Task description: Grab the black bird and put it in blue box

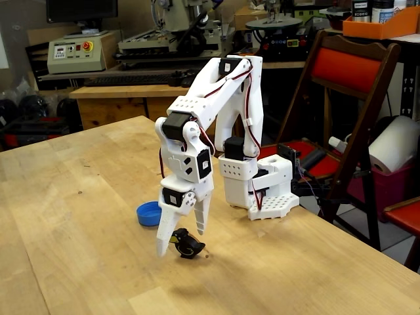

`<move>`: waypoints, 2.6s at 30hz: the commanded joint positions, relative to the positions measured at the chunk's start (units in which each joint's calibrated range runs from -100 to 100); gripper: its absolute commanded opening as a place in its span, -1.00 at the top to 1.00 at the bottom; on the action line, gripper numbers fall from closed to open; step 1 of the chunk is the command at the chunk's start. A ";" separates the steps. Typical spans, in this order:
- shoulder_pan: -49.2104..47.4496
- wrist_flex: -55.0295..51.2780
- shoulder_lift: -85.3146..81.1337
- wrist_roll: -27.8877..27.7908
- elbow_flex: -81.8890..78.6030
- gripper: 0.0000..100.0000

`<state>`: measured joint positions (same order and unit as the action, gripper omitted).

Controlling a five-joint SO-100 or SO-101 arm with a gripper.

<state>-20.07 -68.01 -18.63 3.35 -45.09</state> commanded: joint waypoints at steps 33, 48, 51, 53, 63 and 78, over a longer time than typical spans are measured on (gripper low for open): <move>0.74 5.48 5.58 0.15 0.31 0.15; 0.74 5.56 5.58 0.15 0.31 0.16; 0.74 5.56 5.66 0.15 0.31 0.16; 0.74 5.48 5.66 0.15 0.31 0.16; 0.74 5.40 5.66 0.15 0.31 0.27; 0.74 5.48 5.66 0.15 0.40 0.73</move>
<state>-20.00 -62.02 -12.53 3.35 -45.09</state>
